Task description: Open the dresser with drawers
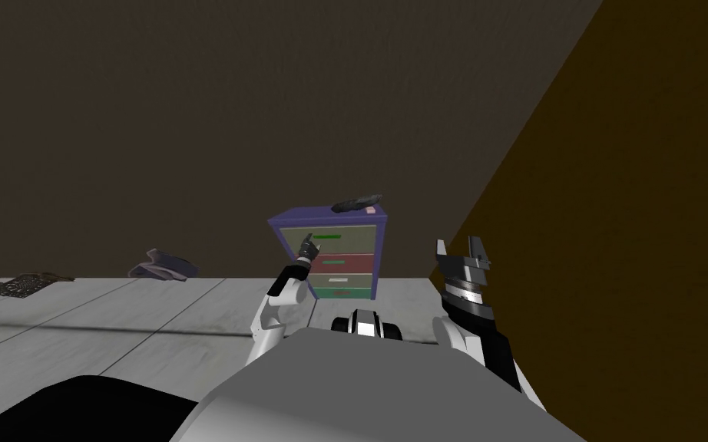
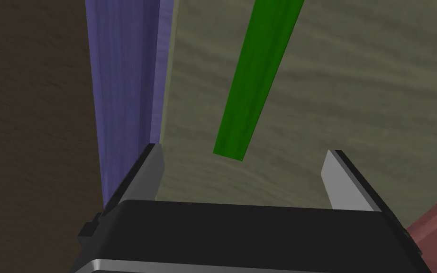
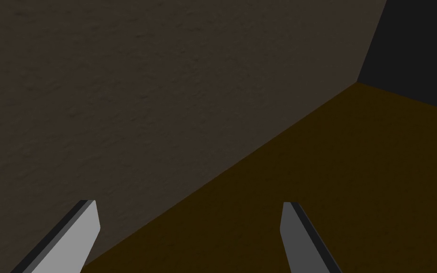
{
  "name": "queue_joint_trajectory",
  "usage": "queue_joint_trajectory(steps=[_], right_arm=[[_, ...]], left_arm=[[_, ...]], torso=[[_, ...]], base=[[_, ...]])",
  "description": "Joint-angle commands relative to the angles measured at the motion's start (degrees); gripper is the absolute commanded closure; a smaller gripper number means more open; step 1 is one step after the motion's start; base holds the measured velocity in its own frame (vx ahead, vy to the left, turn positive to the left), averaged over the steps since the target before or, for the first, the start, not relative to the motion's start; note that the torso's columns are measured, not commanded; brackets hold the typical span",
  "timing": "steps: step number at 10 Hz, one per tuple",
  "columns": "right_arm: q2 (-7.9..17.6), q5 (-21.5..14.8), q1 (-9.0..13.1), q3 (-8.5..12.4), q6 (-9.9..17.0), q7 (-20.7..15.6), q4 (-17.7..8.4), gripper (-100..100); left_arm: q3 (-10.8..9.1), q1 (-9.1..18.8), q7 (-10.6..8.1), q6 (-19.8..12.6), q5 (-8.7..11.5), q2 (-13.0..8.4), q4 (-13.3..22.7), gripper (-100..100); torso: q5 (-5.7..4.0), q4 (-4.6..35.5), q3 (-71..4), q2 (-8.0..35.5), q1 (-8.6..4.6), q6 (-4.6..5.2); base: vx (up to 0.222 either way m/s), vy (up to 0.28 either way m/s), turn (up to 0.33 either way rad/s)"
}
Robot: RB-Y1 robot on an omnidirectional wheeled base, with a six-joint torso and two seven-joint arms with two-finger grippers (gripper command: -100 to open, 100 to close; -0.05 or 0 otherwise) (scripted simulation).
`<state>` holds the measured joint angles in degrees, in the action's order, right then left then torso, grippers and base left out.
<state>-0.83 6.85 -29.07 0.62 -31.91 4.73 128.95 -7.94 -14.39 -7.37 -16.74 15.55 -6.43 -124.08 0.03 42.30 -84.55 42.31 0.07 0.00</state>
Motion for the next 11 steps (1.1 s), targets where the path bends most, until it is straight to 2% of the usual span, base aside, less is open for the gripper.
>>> queue_joint_trajectory(steps=[1,2,3,7,11], right_arm=[[0.0,0.0,0.0,0.0,0.0,0.0,0.0,0],[0.0,0.0,0.0,0.0,0.0,0.0,0.0,0],[0.0,0.0,0.0,0.0,0.0,0.0,0.0,0],[0.0,0.0,0.1,0.0,0.0,0.0,0.0,0],[0.0,0.0,0.0,0.0,0.0,0.0,0.0,0]], left_arm=[[-0.46,-0.1,-0.23,-1.6,0.1,0.0,-1.5,-100],[-0.28,0.0,-0.14,-0.7,0.2,-0.2,-0.6,-100],[-0.33,0.0,-0.17,-0.8,0.2,-0.2,-0.7,100],[0.10,-1.7,-0.33,-1.5,0.7,-0.6,-3.0,100],[0.56,-2.7,-0.23,-1.7,0.9,-0.7,-3.5,100]], torso=[[-0.03,0.1,0.2,0.3,-0.09,0.00],[-0.03,0.1,0.1,0.2,-0.08,0.00],[-0.03,0.0,0.1,0.2,-0.10,0.00],[0.08,0.0,0.2,0.2,-0.02,-0.01],[0.04,-0.1,0.0,0.0,-0.07,0.05]], base=[[0.103,0.019,-0.004],[0.063,0.013,-0.001],[0.010,0.002,0.000],[-0.173,-0.011,0.025],[-0.129,-0.007,0.018]])
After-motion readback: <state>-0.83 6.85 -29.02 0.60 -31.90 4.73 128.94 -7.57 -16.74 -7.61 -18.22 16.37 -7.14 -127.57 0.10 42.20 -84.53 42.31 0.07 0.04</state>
